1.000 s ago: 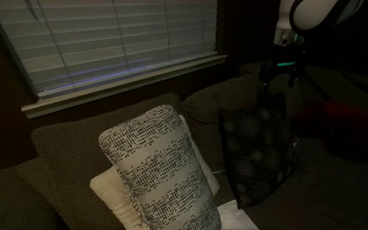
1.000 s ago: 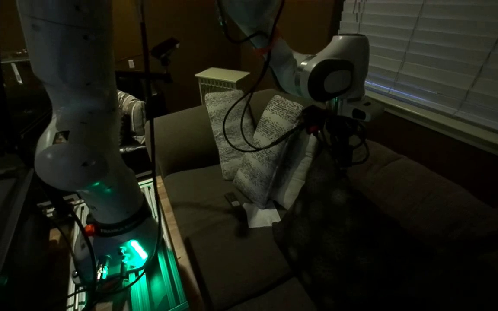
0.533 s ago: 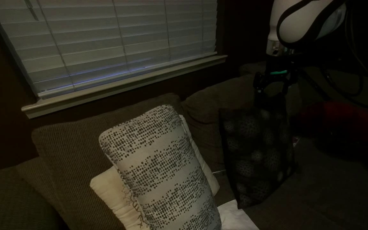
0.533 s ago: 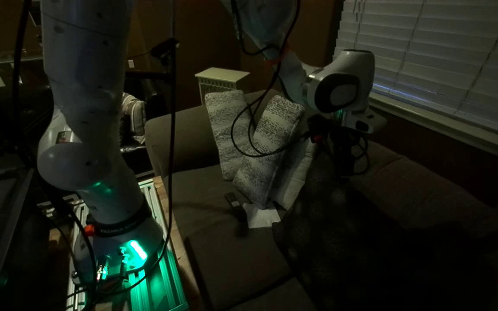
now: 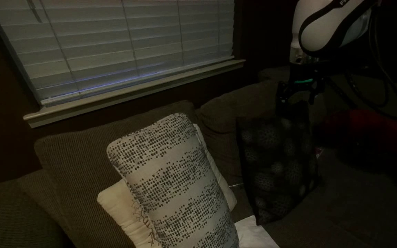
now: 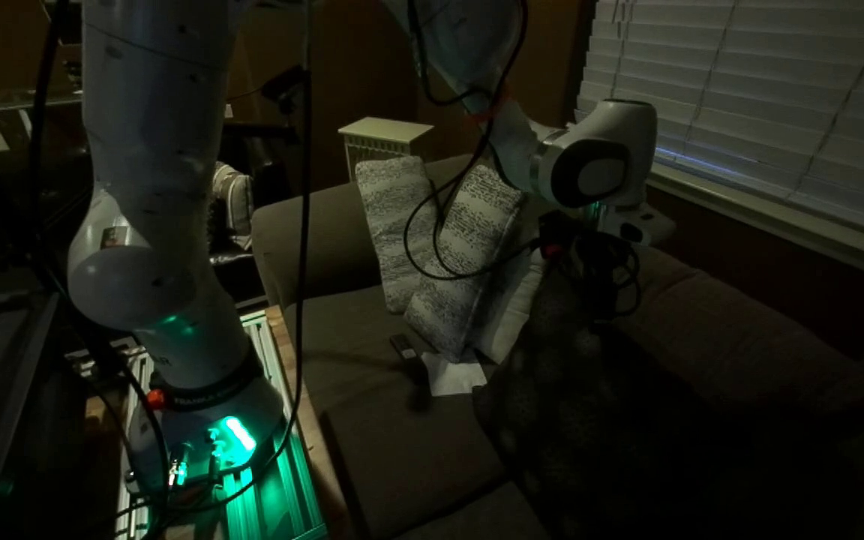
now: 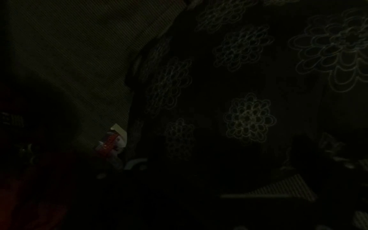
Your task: Turn the black pillow to the right
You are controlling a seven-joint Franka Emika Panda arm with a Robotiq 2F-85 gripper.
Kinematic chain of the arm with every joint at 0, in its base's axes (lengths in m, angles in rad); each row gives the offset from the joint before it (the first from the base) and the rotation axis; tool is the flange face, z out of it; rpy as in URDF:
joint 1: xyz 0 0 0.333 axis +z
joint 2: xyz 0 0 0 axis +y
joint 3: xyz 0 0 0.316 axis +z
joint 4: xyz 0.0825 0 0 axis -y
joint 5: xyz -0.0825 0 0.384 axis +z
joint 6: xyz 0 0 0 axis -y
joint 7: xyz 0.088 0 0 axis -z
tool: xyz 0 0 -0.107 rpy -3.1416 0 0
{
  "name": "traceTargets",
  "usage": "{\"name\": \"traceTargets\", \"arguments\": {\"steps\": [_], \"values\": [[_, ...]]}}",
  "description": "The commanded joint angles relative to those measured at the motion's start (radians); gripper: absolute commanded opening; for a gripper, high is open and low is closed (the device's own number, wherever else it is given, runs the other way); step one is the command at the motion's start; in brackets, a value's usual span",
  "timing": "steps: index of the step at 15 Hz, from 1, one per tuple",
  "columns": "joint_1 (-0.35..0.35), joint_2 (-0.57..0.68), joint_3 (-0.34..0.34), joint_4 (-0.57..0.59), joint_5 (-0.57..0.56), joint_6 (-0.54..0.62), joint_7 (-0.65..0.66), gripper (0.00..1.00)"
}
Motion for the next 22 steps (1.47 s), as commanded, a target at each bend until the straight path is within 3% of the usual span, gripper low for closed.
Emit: {"name": "traceTargets", "arguments": {"steps": [1, 8, 14, 17, 18, 19, 22], "values": [[0.027, 0.09, -0.046, 0.065, 0.006, 0.017, 0.074, 1.0], [0.016, 0.198, -0.038, 0.145, 0.098, 0.172, 0.106, 1.0], [-0.004, 0.31, 0.001, 0.284, 0.221, 0.102, 0.071, 1.0], [0.011, 0.374, -0.017, 0.37, 0.212, -0.023, 0.087, 1.0], [0.014, 0.394, -0.021, 0.4, 0.205, -0.077, 0.092, 0.75], [0.015, 0.409, -0.02, 0.422, 0.205, -0.117, 0.097, 0.74], [-0.027, 0.43, 0.033, 0.49, 0.251, -0.265, 0.034, 0.52]]}}
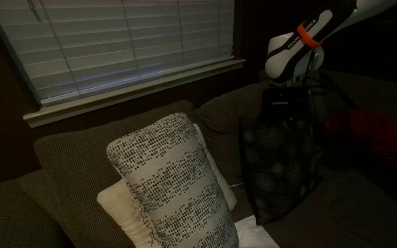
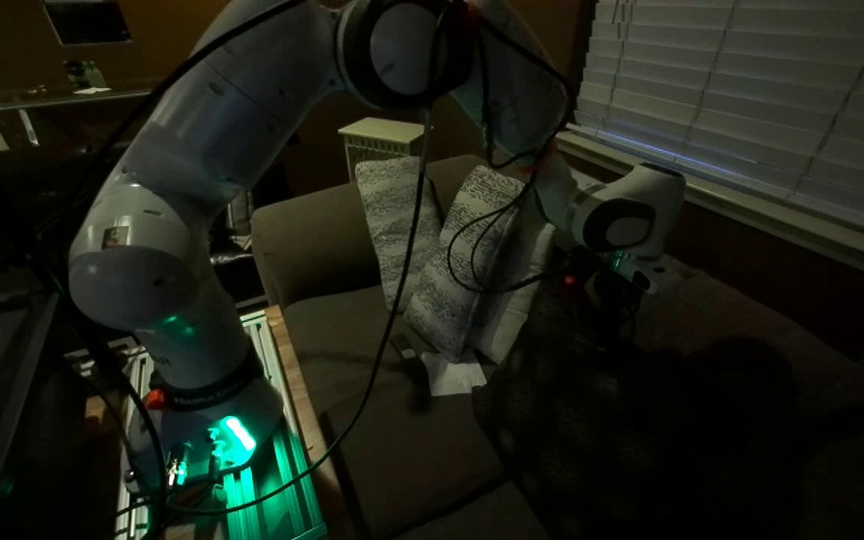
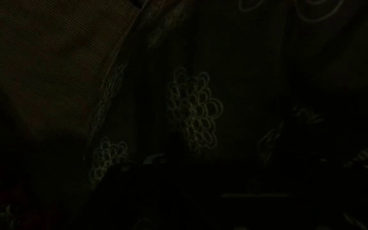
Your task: Turn the black pillow to the right
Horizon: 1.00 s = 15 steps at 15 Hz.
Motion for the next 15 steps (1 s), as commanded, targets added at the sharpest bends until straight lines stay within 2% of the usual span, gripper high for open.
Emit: {"name": "traceTargets", "arguments": {"steps": [1, 4, 6, 8, 10, 15], "values": [[-0.044, 0.049, 0.059, 0.12, 0.082, -0.195, -0.066, 0.44], [-0.063, 0.035, 0.09, 0.14, 0.143, -0.286, -0.098, 0.24], [-0.077, 0.015, 0.109, 0.126, 0.19, -0.307, -0.125, 0.1], [-0.077, -0.001, 0.112, 0.103, 0.232, -0.301, -0.117, 0.01], [-0.072, -0.024, 0.115, 0.07, 0.261, -0.279, -0.12, 0.0], [0.02, -0.093, 0.062, -0.034, 0.248, -0.174, 0.108, 0.01]]}}
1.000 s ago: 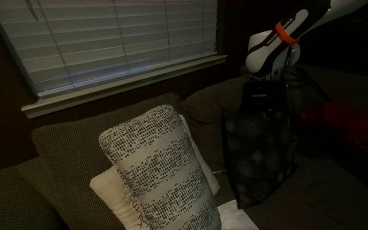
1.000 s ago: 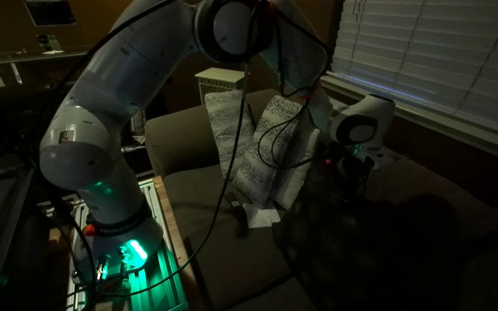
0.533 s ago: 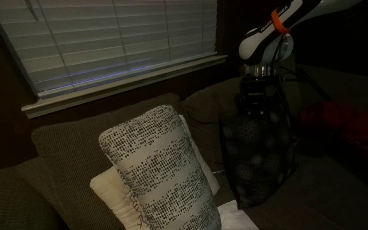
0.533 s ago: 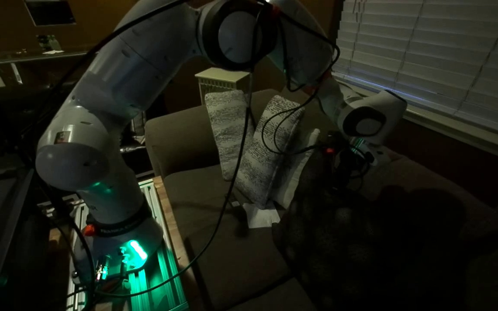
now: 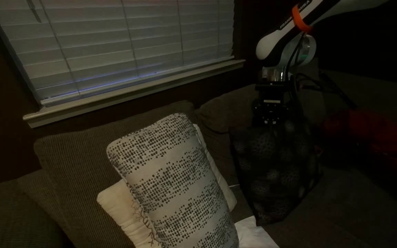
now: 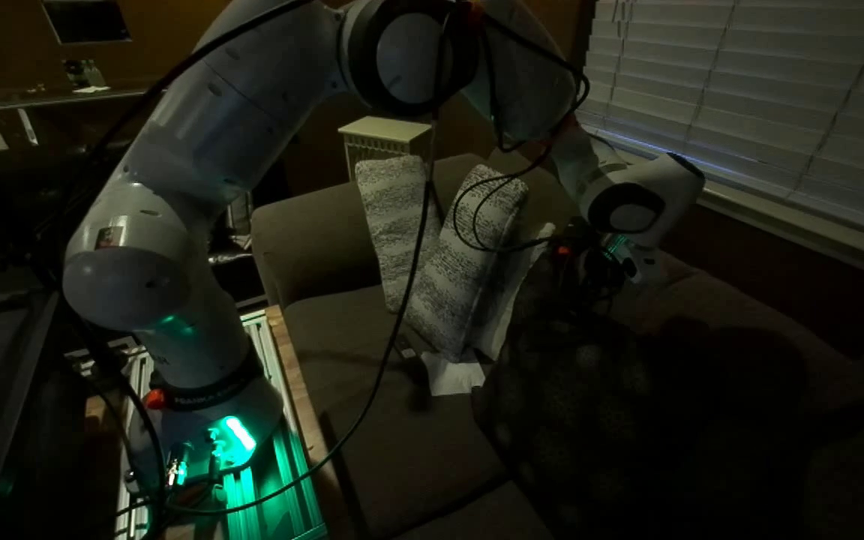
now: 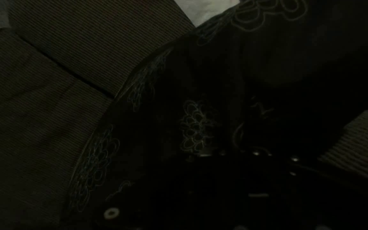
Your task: Turn the black pillow to the right
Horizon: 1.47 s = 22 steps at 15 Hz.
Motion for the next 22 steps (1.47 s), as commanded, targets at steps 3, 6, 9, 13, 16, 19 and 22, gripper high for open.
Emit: {"name": "traceTargets", "arguments": {"steps": [3, 6, 9, 13, 16, 19, 22], "values": [[0.103, -0.183, -0.018, -0.241, 0.045, 0.109, 0.272, 0.01], [0.134, -0.293, -0.007, -0.368, 0.059, 0.116, 0.433, 0.01], [0.153, -0.407, 0.003, -0.501, 0.08, 0.149, 0.571, 0.01], [0.151, -0.554, 0.024, -0.693, 0.14, 0.251, 0.687, 0.01], [0.15, -0.657, 0.031, -0.817, 0.161, 0.339, 0.779, 0.01], [0.152, -0.738, 0.035, -0.912, 0.148, 0.419, 0.897, 0.01], [0.152, -0.809, 0.053, -0.977, 0.133, 0.514, 1.007, 0.01]]}}
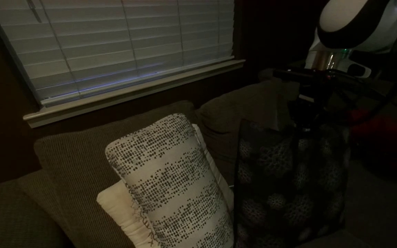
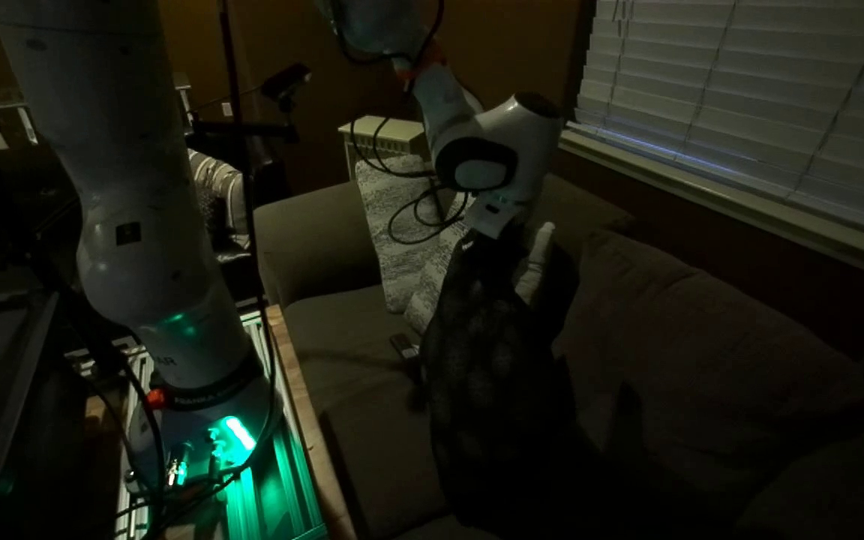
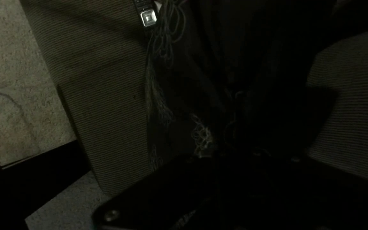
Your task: Turn the black pillow to the right
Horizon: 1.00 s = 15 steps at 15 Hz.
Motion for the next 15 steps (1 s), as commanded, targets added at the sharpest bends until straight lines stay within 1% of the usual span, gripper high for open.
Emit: {"name": "traceTargets", "arguments": {"steps": [1, 3, 7, 9, 12, 14, 15], "values": [[-0.001, -0.156, 0.029, -0.1, 0.01, 0.099, 0.141, 0.01], [-0.008, -0.175, 0.045, -0.108, 0.028, 0.099, 0.174, 0.01], [-0.013, -0.234, 0.065, -0.174, -0.014, 0.167, 0.319, 0.01], [-0.029, -0.26, 0.061, -0.205, 0.009, 0.185, 0.373, 0.01], [-0.056, -0.254, 0.056, -0.242, 0.01, 0.255, 0.449, 0.01], [-0.054, -0.265, 0.058, -0.275, 0.052, 0.338, 0.398, 0.01], [-0.05, -0.274, 0.058, -0.288, 0.075, 0.36, 0.373, 0.01]]}}
